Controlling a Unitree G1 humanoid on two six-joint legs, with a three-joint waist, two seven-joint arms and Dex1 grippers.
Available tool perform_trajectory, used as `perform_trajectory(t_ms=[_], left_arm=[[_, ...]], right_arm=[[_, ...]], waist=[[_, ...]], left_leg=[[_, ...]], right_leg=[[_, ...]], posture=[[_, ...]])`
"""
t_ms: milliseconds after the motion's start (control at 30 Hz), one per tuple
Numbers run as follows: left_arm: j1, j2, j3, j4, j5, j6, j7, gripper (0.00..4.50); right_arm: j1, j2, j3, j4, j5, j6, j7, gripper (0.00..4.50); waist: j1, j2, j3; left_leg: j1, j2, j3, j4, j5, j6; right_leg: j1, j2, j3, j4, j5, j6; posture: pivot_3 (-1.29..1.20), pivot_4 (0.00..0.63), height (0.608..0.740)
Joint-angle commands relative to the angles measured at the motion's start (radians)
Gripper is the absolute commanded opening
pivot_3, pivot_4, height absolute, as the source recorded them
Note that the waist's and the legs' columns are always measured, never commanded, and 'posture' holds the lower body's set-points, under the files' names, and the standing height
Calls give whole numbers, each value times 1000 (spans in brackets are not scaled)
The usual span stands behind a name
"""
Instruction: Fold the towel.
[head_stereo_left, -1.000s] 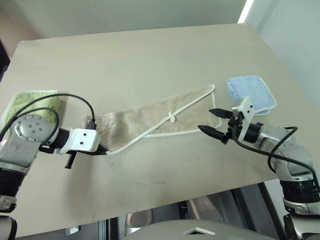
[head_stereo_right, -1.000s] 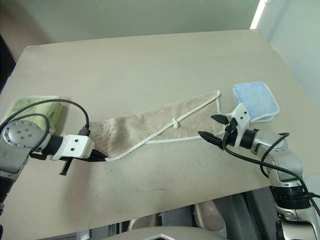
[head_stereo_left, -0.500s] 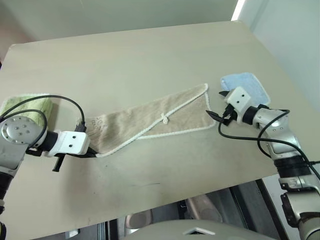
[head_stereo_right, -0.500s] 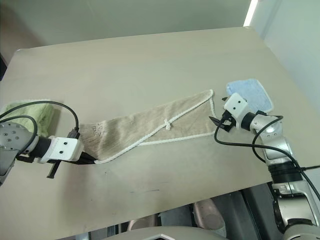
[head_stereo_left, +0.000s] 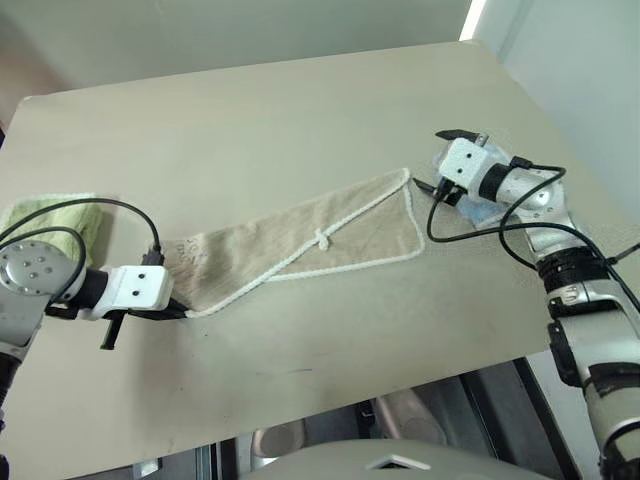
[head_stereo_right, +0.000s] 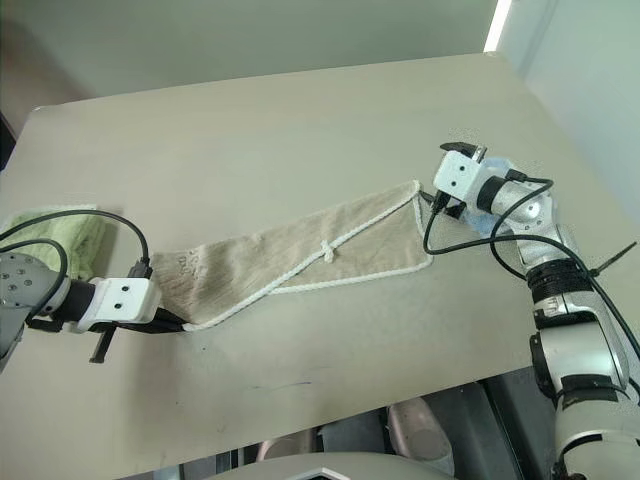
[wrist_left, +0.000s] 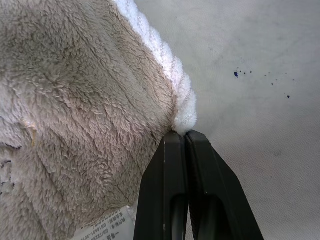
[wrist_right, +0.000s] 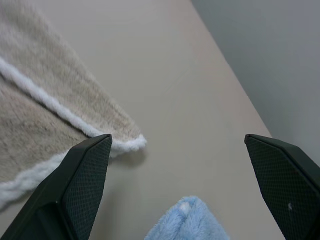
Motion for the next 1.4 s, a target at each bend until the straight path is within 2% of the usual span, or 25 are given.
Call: perform_trajectory(t_ms=[33, 167, 333, 533, 800, 900, 1267, 1400], left_arm=[[9, -4, 12, 5, 13, 12, 16, 39], [9, -8, 22, 0, 5, 19, 18, 39], [26, -4, 33, -1, 0, 17, 14, 39], [34, -3, 40, 1, 5, 13, 17, 39], [37, -5, 40, -2, 5, 11, 23, 39], [40, -6, 42, -4, 5, 11, 25, 0], [44, -11, 50, -3, 5, 12, 38, 0], [50, -18, 67, -5, -7, 28, 55, 0]], right_arm=[[-64, 10, 27, 99, -62, -84, -62, 4500], [-133, 14, 91, 222, -169, -163, -152, 4500], [-186, 37, 127, 316, -231, -204, -246, 4500], [-211, 58, 191, 366, -320, -252, -318, 4500], [-231, 80, 242, 411, -391, -272, -401, 4500], [-230, 83, 245, 414, -397, -286, -413, 3943], [-218, 72, 234, 419, -384, -314, -392, 131], [-208, 59, 230, 413, -381, -321, -394, 58]], waist=[[0, 1, 0], [0, 3, 0], [1, 3, 0], [2, 3, 0], [2, 3, 0], [2, 3, 0], [2, 3, 0], [3, 3, 0]], left_leg=[[0, 1, 0, 0, 0, 0], [0, 2, 0, 0, 0, 1], [0, 4, 0, 0, -2, 4], [0, 4, 0, 0, -6, 13], [0, 4, 0, 0, -6, 14], [0, 5, 0, 0, -6, 14], [0, 5, 0, -1, -6, 14], [0, 5, 0, -1, -6, 14]], right_leg=[[0, 0, 0, 0, 0, 0], [-1, 0, 0, 0, 1, -2], [-1, 0, -1, 0, 1, -4], [-1, 1, -1, 0, 0, -6], [-1, 1, -2, 1, 0, -7], [-1, 1, -2, 1, 0, -7], [-1, 1, -2, 1, 0, -7], [-1, 1, -2, 0, 0, -8]], posture=[[0, 150, 740], [0, 150, 740], [0, 150, 740], [0, 150, 740], [0, 150, 740], [0, 150, 740], [0, 150, 740], [0, 150, 740]])
